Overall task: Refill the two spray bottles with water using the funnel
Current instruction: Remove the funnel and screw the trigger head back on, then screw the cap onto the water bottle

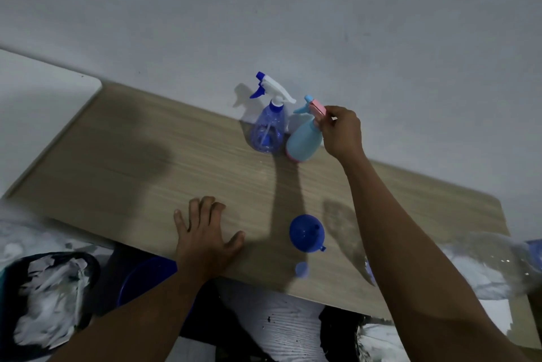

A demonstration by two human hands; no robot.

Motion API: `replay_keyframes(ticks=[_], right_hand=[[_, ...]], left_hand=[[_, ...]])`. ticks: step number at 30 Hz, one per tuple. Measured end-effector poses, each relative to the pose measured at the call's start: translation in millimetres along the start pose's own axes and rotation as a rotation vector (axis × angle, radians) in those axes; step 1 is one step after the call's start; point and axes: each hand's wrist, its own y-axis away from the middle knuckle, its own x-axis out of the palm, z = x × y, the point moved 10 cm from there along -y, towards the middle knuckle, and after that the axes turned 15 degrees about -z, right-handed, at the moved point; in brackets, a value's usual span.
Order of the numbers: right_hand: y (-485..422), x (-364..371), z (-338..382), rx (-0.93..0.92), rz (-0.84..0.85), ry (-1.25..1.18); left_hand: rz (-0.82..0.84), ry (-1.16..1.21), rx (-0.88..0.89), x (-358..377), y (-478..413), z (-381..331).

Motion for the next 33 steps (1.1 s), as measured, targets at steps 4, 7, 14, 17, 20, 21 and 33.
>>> replay_keyframes(ticks=[4, 7, 14, 17, 20, 21, 33], right_hand=[[0, 7, -2, 0.036, 0.011, -0.029], [3, 8, -3, 0.049, 0.02, -0.042], [41, -31, -25, 0.13, -0.147, -0.131], [105, -45, -59, 0.194, -0.181, -0.124], [189, -44, -108, 0.327, -0.11, -0.078], [216, -44, -121, 0.368, -0.075, -0.068], [312, -17, -113, 0.011, 0.296, 0.192]], left_hand=[[-0.008, -0.036, 0.026, 1, 0, 0], [-0.012, -0.033, 0.024, 1, 0, 0], [-0.007, 0.004, -0.006, 1, 2, 0], [-0.007, -0.012, 0.008, 3, 2, 1], [-0.004, -0.032, 0.022, 3, 3, 1], [-0.002, -0.035, 0.022, 3, 3, 0], [0.192, -0.036, 0.067, 21, 61, -40]])
